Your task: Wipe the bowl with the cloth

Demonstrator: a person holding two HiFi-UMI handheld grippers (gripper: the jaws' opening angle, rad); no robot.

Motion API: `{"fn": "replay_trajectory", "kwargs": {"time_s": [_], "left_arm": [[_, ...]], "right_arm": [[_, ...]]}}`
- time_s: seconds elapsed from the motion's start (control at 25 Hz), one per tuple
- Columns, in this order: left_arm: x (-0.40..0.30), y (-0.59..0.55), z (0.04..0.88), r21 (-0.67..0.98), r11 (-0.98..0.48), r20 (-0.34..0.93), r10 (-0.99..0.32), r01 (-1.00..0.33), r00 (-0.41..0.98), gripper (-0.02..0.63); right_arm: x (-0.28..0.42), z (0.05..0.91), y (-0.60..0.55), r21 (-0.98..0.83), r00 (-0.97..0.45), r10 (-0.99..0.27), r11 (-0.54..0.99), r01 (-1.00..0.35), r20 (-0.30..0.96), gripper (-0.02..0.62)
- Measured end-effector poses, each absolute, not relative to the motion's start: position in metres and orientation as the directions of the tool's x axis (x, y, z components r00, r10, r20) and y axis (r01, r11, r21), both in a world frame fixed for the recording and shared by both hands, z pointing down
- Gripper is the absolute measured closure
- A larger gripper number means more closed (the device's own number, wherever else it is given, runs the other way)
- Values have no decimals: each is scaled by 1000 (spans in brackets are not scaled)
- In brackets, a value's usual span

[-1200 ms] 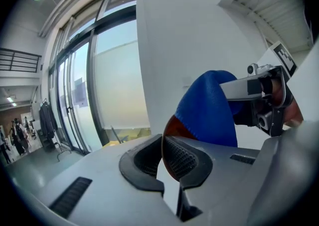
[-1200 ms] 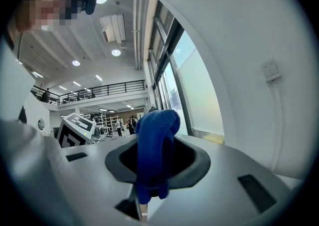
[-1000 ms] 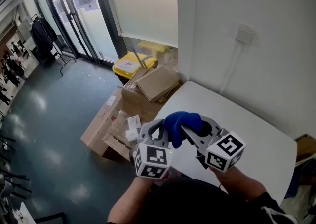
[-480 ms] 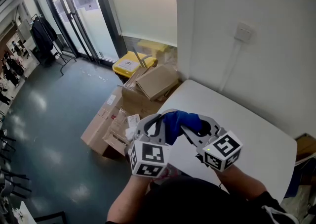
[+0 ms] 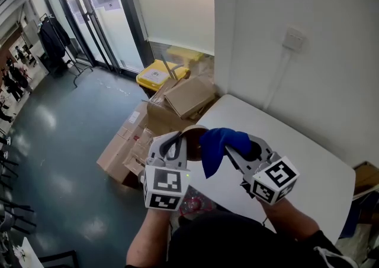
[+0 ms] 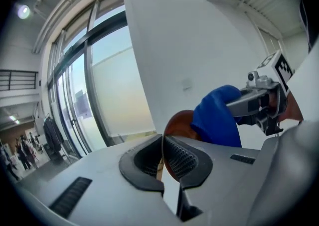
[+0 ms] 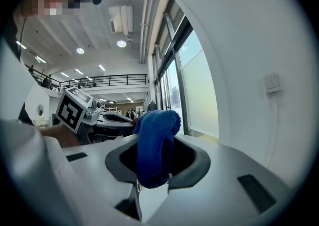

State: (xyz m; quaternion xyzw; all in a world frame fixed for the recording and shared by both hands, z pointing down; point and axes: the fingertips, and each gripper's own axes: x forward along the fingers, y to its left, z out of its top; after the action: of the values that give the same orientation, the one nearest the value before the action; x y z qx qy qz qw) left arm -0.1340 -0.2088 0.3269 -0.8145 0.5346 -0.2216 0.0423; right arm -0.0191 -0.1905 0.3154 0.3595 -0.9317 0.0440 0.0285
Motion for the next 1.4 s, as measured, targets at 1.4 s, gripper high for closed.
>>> {"fn": "replay_trajectory", "kwargs": {"time_s": [1.4], "left_arm": [[-122,-179,217,-138,-518,53,-855,-844,516,584]], "right_arm": [[-44,300,-145,-82,-928,-370,927,-366,-36,519]]}}
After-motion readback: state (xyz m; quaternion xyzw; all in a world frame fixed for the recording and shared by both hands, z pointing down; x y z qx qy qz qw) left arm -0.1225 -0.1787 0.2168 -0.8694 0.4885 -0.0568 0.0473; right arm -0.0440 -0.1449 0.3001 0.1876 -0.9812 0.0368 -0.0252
